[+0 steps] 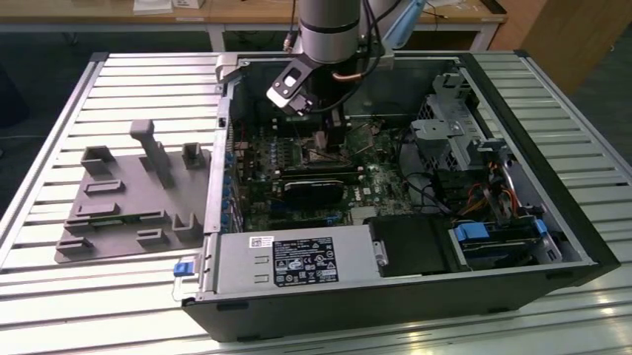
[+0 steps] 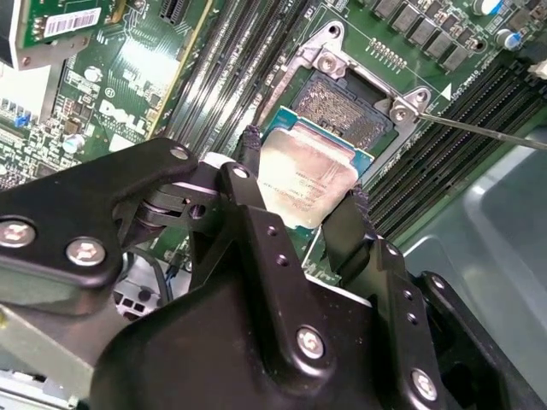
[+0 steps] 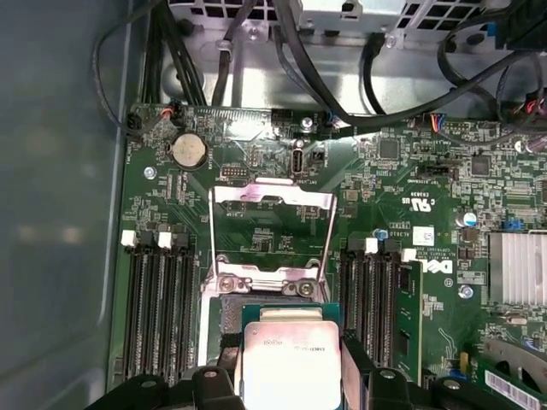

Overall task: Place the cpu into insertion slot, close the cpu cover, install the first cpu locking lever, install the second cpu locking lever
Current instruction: 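Place the cpu into insertion slot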

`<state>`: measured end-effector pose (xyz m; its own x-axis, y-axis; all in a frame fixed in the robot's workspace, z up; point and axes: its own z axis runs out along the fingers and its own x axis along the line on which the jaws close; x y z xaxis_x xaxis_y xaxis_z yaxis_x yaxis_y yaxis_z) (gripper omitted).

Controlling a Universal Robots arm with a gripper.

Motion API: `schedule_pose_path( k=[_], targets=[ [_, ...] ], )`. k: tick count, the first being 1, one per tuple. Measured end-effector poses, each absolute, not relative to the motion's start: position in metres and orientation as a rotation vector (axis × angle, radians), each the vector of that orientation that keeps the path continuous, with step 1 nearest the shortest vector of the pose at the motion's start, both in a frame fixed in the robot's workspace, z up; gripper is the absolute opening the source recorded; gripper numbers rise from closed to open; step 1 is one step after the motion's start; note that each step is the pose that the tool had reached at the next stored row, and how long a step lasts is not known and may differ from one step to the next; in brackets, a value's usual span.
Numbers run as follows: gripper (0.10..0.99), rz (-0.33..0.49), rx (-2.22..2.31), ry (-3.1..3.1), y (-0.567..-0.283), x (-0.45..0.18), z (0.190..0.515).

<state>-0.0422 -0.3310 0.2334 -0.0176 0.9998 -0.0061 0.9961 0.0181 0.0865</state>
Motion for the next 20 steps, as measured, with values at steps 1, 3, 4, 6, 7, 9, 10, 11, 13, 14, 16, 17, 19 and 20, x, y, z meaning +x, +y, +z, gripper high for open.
schedule_pose_path(
  k=[1,3,4,6,7,9,10,11,13,14,16,17,19,20],
  targets=[
    [0.541,0.089,2.155,2.194,-0.331,-0.042,0.232],
    [0.541,0.088,2.155,2.194,-0.331,-0.042,0.23],
    [0.541,0.088,2.155,2.194,-0.331,-0.042,0.229],
    [0.541,0.088,2.155,2.194,-0.331,-0.043,0.228],
    [0.541,0.088,2.155,2.194,-0.331,-0.043,0.227],
    [0.541,0.087,2.155,2.193,-0.331,-0.043,0.225],
    [0.541,0.087,2.154,2.193,-0.331,-0.043,0.224],
    [0.541,0.087,2.154,2.194,-0.331,-0.043,0.223],
    [0.541,0.087,2.154,2.194,-0.331,-0.044,0.22],
    [0.541,0.087,2.154,2.193,-0.331,-0.044,0.219],
    [0.541,0.087,2.154,2.193,-0.331,-0.044,0.218],
    [0.541,0.087,2.154,2.193,-0.331,-0.044,0.217],
    [0.541,0.087,2.154,2.194,-0.33,-0.045,0.216],
    [0.541,0.087,2.154,2.193,-0.329,-0.046,0.215]
  ],
)
